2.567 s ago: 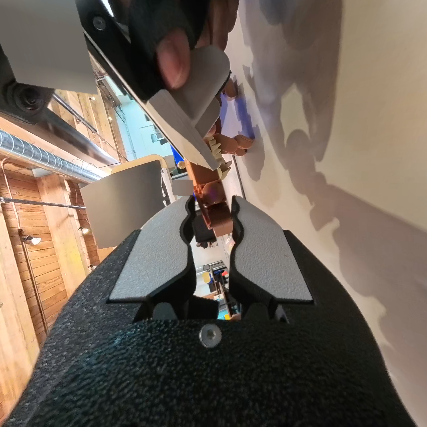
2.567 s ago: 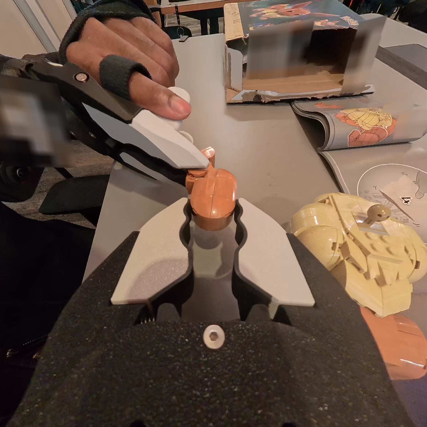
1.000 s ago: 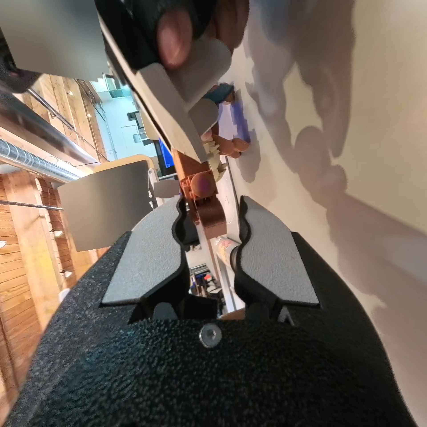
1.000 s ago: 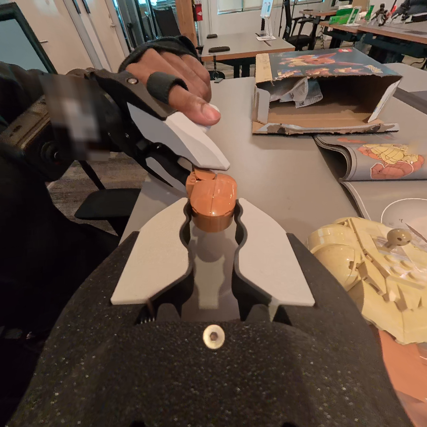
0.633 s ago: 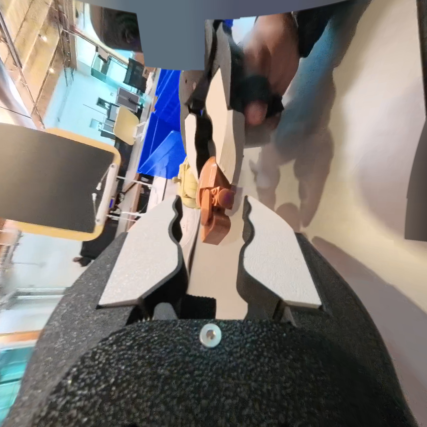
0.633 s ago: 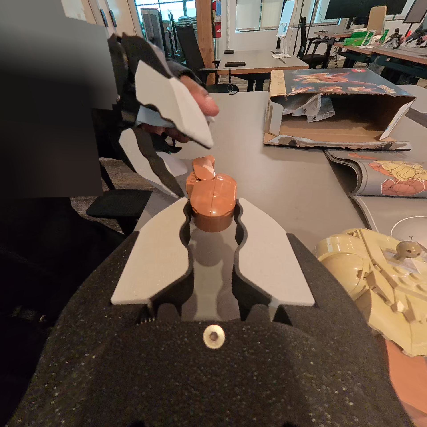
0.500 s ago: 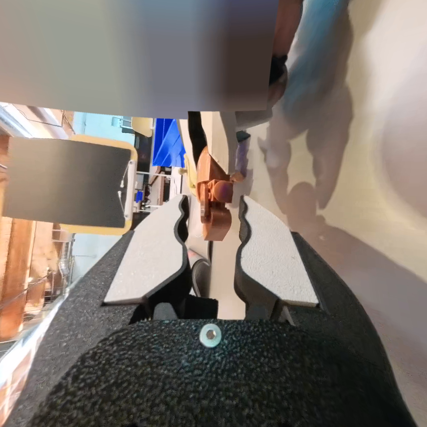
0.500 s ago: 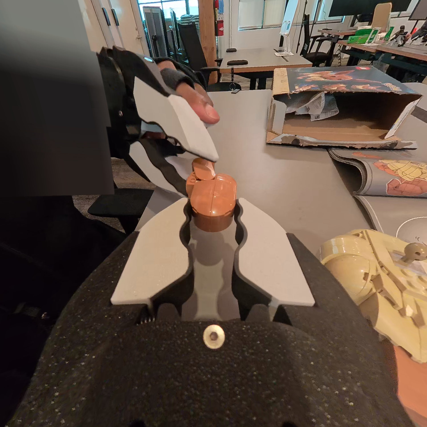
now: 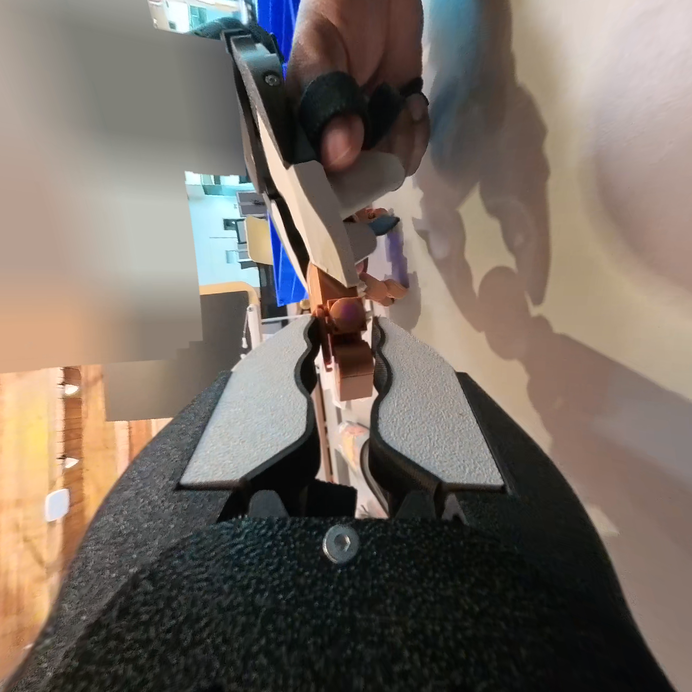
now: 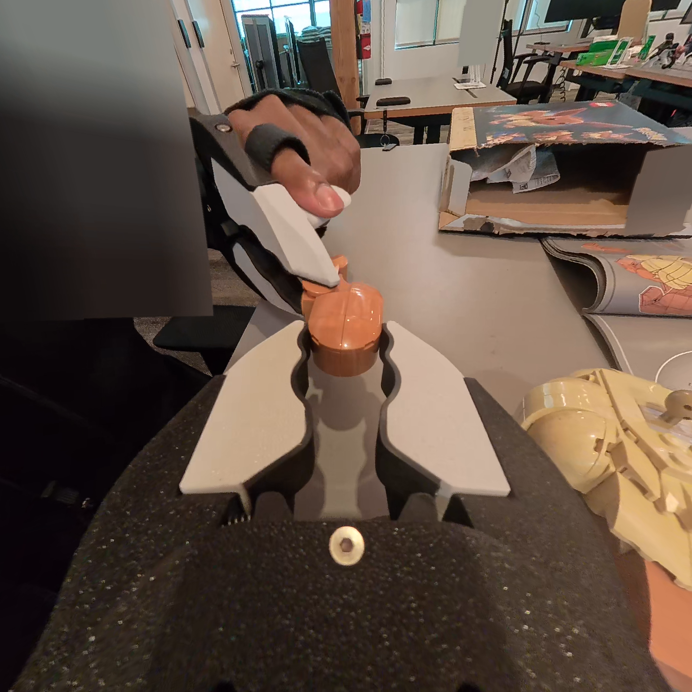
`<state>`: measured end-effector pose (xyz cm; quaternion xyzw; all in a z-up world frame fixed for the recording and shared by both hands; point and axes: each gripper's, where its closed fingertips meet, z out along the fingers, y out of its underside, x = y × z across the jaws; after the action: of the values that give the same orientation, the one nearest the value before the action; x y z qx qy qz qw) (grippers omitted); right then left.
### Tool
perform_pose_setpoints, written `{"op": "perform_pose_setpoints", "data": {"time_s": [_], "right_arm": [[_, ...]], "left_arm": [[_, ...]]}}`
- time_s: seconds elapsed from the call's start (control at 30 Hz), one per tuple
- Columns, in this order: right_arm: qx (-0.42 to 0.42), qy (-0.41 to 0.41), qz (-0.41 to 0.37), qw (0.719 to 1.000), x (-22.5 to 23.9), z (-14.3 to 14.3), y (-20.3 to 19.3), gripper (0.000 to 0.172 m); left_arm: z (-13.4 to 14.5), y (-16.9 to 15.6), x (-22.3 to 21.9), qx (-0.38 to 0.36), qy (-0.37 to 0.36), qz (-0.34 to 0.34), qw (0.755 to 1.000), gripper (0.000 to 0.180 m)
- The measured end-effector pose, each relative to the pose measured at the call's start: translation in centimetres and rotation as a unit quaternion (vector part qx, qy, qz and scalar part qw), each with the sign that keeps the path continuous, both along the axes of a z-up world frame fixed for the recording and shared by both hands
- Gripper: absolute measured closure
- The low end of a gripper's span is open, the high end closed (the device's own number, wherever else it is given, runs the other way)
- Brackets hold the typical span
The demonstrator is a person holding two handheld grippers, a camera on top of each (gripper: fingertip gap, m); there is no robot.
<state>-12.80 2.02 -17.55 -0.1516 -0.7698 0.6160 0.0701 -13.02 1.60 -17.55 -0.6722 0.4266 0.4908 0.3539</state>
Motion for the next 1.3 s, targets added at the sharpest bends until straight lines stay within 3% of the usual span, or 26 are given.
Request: {"op": "perform_pose_setpoints", "data": {"time_s": [0.37, 0.77, 1.07, 1.3], "right_arm": [[0.002, 0.003, 0.000, 1.000, 0.2, 0.2, -0.2, 0.136], [-0.005, 0.010, 0.009, 1.000, 0.6, 0.5, -0.3, 0.136], [-0.003, 0.011, 0.008, 1.000, 0.5, 0.4, -0.3, 0.136], [-0.007, 0.014, 0.012, 1.000, 0.7, 0.5, -0.3, 0.136]], "left_arm": [[0.0, 0.0, -0.6, -0.020, 0.082, 0.021, 0.996, 0.153], [0.4, -0.1, 0.0, -0.017, 0.051, 0.011, 0.998, 0.154], [0.2, 0.0, 0.2, -0.039, 0.102, 0.007, 0.994, 0.152], [0.3, -0.1, 0.6, -0.035, 0.057, -0.007, 0.998, 0.153]]}}
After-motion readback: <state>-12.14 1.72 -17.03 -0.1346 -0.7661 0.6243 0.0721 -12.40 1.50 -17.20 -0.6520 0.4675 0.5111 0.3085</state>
